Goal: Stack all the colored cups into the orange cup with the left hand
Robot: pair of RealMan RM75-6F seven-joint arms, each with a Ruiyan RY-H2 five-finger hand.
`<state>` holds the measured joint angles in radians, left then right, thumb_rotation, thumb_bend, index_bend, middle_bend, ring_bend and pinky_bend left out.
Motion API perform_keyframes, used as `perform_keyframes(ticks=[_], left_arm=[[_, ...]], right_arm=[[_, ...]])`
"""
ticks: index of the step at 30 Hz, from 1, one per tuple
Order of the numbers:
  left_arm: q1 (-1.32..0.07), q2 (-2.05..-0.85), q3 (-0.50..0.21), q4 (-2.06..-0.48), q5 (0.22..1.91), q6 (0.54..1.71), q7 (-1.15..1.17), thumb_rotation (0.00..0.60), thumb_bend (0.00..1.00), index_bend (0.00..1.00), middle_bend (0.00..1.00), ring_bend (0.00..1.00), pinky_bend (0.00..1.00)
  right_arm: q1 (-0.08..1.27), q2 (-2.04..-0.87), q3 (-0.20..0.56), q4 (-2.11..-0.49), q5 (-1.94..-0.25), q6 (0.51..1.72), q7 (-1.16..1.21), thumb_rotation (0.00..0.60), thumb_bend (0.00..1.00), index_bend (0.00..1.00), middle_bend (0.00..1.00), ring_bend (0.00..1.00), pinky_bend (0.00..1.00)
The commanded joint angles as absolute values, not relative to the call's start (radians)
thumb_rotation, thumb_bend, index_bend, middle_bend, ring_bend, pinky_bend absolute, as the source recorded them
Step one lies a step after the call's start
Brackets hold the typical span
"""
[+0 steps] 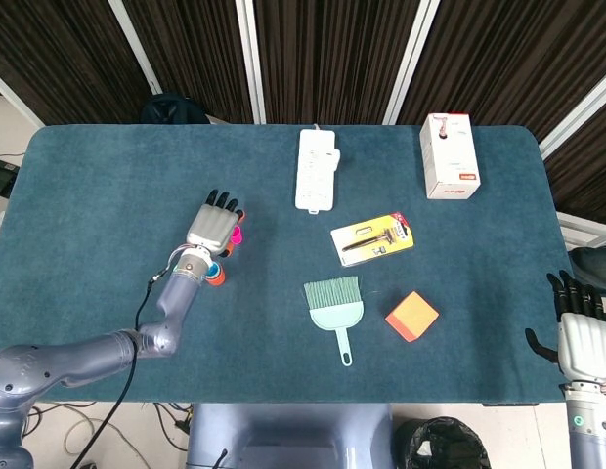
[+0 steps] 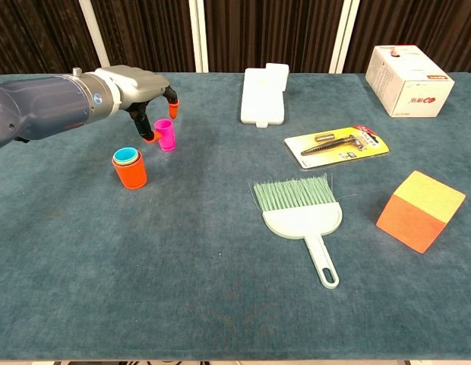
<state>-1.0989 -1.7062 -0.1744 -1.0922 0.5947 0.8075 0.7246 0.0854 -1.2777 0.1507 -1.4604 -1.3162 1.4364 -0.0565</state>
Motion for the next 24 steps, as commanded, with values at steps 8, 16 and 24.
perform_keyframes(ticks=[8,16,24], left_arm=[[-1.100,-1.737,-0.175,-1.051,0.610,0.797,0.713,0.600,0.31,0.42,0.16,0.00,0.00],[-1.095,-1.741,-0.173,-1.039,0.617,0.802,0.715,0.600,0.32,0.46,0.18,0.00,0.00],[-1.089,-1.734,-0.180,-1.056,0.632,0.813,0.706,0.600,0.40,0.48,0.20,0.00,0.00]], right_arm=[[0.085,-1.278,0.152,-1.456,-1.311,1.433,-0.056,0.600,0.34,0.09,0.05,0.09,0.04],[0.086,-1.279,0.152,-1.454,-1.309,1.429,-0.055,0.600,0.34,0.09,0.05,0.09,0.04],[0.087,-1.280,0.152,-1.453,-1.303,1.421,-0.049,0.600,0.34,0.09,0.05,0.09,0.04]])
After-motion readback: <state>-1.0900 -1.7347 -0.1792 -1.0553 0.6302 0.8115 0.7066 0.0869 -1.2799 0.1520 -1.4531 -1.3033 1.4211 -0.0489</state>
